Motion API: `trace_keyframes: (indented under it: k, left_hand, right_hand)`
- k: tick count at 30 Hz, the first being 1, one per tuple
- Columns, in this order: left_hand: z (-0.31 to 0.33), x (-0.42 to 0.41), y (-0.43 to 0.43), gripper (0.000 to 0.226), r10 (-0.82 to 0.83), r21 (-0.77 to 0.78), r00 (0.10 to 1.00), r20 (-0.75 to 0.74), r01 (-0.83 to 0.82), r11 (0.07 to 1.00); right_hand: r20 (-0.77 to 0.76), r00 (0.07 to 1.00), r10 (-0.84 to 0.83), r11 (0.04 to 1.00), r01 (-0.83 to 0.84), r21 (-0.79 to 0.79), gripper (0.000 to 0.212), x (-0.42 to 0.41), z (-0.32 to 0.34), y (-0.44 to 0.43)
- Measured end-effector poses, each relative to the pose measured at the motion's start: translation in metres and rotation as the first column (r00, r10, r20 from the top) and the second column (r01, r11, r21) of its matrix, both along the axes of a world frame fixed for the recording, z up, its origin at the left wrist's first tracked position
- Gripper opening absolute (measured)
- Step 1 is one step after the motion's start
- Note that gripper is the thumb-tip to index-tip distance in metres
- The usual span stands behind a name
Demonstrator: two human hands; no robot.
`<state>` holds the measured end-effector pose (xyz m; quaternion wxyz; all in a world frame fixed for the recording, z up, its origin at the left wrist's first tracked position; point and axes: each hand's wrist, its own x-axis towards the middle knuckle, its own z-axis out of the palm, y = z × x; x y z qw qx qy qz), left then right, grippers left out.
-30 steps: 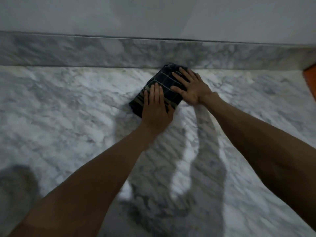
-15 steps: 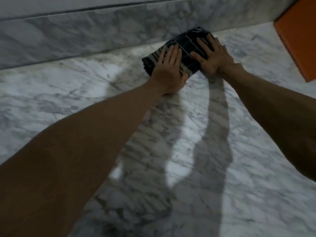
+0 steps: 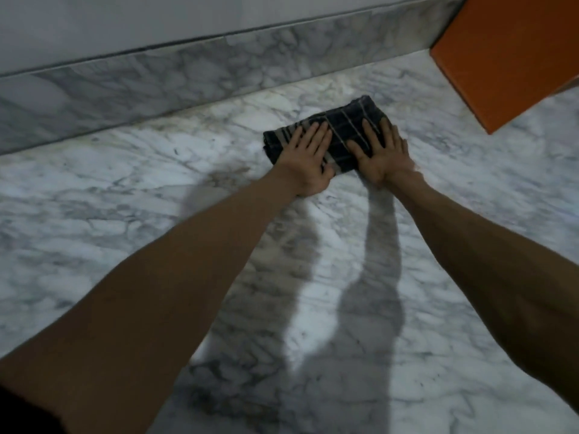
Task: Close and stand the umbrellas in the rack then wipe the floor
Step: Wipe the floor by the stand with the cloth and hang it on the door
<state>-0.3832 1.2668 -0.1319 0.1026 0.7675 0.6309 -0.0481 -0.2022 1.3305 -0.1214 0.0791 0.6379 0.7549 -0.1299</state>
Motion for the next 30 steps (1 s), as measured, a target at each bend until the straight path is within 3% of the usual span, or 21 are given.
trace_keyframes:
  k: [6, 9, 11, 13, 15, 16, 19, 24, 30]
  left_hand:
    - [0.0, 0.044, -0.037, 0.072, -0.141, 0.014, 0.99, 0.017, 0.141, 0.99]
    - [0.003, 0.055, -0.045, 0.069, -0.135, 0.032, 0.99, -0.03, 0.136, 0.99]
    - [0.009, 0.069, -0.053, 0.071, -0.035, 0.053, 0.998, -0.054, 0.038, 0.998]
    - [0.011, 0.084, -0.066, 0.076, 0.161, 0.009, 0.98, 0.114, -0.163, 0.987]
    - [0.009, 0.093, -0.067, 0.074, 0.343, -0.08, 0.89, 0.302, -0.335, 0.939]
    - [0.006, 0.097, -0.065, 0.071, 0.395, -0.08, 0.854, 0.339, -0.392, 0.917]
    - [-0.005, 0.094, -0.059, 0.065, 0.408, 0.01, 0.857, 0.315, -0.433, 0.901]
    - [-0.024, 0.054, -0.044, 0.063, 0.15, 0.226, 0.961, 0.231, -0.203, 0.953]
    - [-0.013, 0.014, -0.036, 0.067, -0.098, 0.148, 0.99, 0.103, 0.082, 0.986]
  right_hand:
    - [0.001, 0.994, -0.112, 0.994, 0.112, -0.014, 0.076, 0.054, 0.0, -0.058]
    - [0.1, 0.99, -0.101, 0.991, 0.092, 0.097, 0.078, 0.06, 0.005, -0.068]
    - [0.117, 0.99, -0.074, 0.987, 0.056, 0.153, 0.081, 0.055, 0.012, -0.064]
    - [0.061, 0.997, 0.041, 0.98, -0.052, 0.193, 0.085, 0.049, 0.019, -0.053]
    - [-0.037, 0.984, 0.176, 0.963, -0.165, 0.213, 0.077, 0.044, 0.022, -0.04]
    - [-0.064, 0.974, 0.217, 0.959, -0.201, 0.199, 0.069, 0.044, 0.021, -0.034]
    - [-0.044, 0.978, 0.205, 0.975, -0.2, 0.097, 0.056, 0.045, 0.0, -0.032]
    - [-0.12, 0.991, -0.066, 0.978, 0.088, 0.191, 0.056, 0.032, -0.024, -0.07]
    - [-0.08, 0.955, -0.287, 0.943, 0.296, 0.154, 0.061, 0.002, -0.02, -0.124]
